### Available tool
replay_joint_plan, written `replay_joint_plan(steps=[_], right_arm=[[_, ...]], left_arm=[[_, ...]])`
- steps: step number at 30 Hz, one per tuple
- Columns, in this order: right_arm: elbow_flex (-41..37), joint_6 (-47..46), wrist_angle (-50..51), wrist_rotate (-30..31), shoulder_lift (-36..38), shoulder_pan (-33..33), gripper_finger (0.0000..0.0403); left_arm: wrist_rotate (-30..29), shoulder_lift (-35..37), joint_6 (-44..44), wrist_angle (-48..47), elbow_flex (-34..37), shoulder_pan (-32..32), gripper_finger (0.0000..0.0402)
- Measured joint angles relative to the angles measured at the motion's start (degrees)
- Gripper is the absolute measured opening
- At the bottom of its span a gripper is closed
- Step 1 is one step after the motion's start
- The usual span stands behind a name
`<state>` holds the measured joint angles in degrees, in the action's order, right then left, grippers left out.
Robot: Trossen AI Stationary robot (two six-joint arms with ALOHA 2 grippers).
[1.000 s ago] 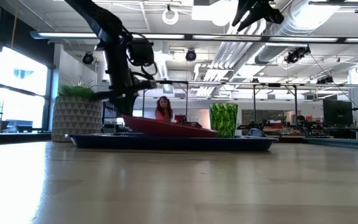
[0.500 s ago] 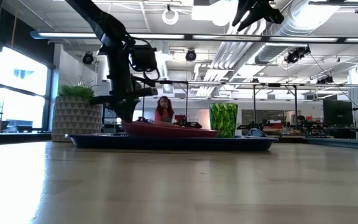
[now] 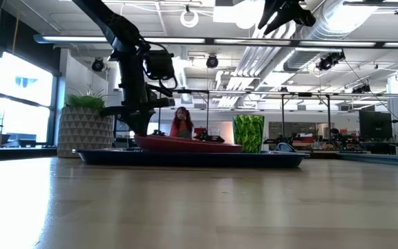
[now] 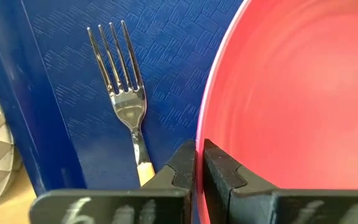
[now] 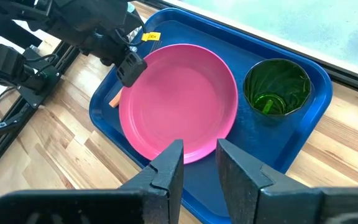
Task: Pick and place plate/cup/fork/spoon on tray
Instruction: Put the pink plate on the blue tray
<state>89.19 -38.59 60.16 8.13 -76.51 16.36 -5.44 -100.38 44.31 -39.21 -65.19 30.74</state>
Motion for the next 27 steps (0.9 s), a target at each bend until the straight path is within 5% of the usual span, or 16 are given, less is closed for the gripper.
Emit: replay_joint_plan(steps=[27], right_arm=[[0.00,-0.61,-0.02,0.03,0.00,-0.02,0.0087]], left_arm=[[0.80,-0.02,-1.44,0.53,0.07,-0.02,0.0008]])
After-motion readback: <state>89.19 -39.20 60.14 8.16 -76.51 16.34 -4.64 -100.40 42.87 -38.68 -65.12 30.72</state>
